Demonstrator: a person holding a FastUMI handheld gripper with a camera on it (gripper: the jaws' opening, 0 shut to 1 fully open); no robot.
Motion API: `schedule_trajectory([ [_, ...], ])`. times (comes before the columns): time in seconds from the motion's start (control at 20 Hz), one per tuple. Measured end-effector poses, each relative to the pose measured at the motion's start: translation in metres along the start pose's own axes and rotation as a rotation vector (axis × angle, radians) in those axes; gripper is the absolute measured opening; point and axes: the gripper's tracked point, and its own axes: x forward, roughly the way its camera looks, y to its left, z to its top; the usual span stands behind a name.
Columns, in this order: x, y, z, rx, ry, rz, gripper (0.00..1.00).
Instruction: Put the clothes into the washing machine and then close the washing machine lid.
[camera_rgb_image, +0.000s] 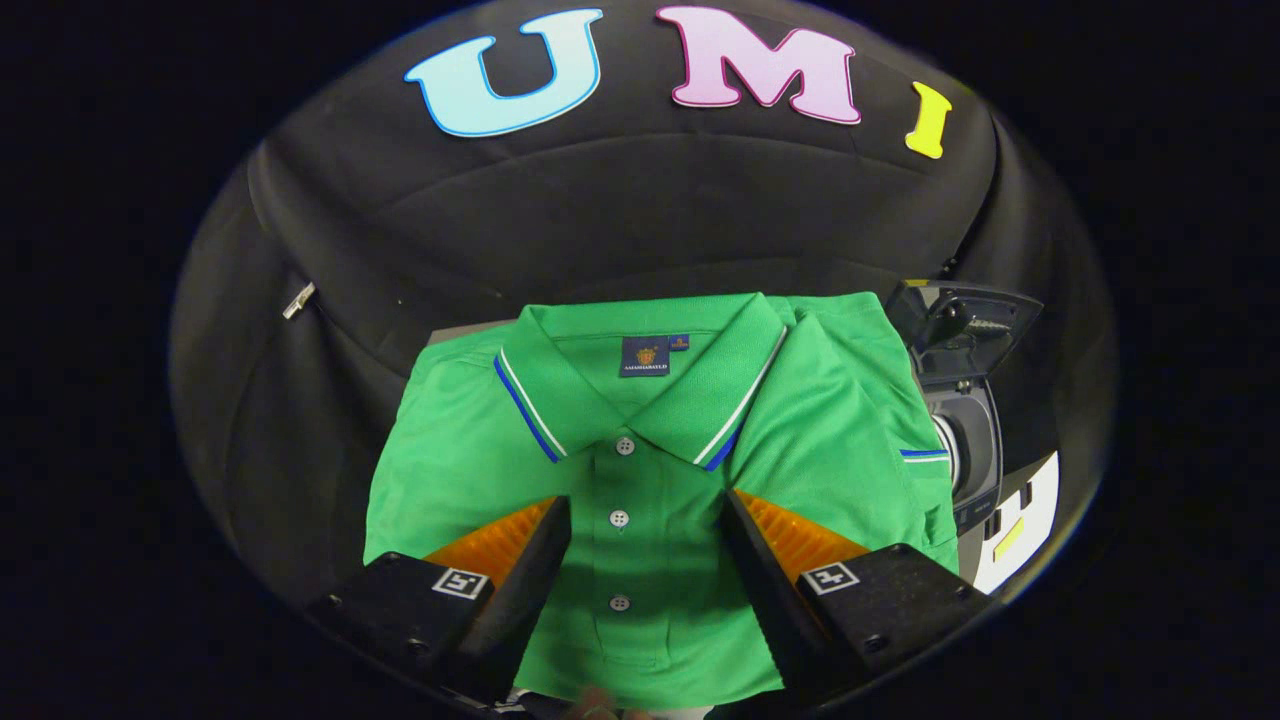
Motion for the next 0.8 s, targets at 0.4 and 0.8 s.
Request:
schedule_trajectory([
  [0.4,0.004,-0.01,-0.005,-0.076,0.148,-0.077,0.86],
  [0.8,0.004,-0.024,-0.001,-0.016,0.12,-0.088,0.28],
])
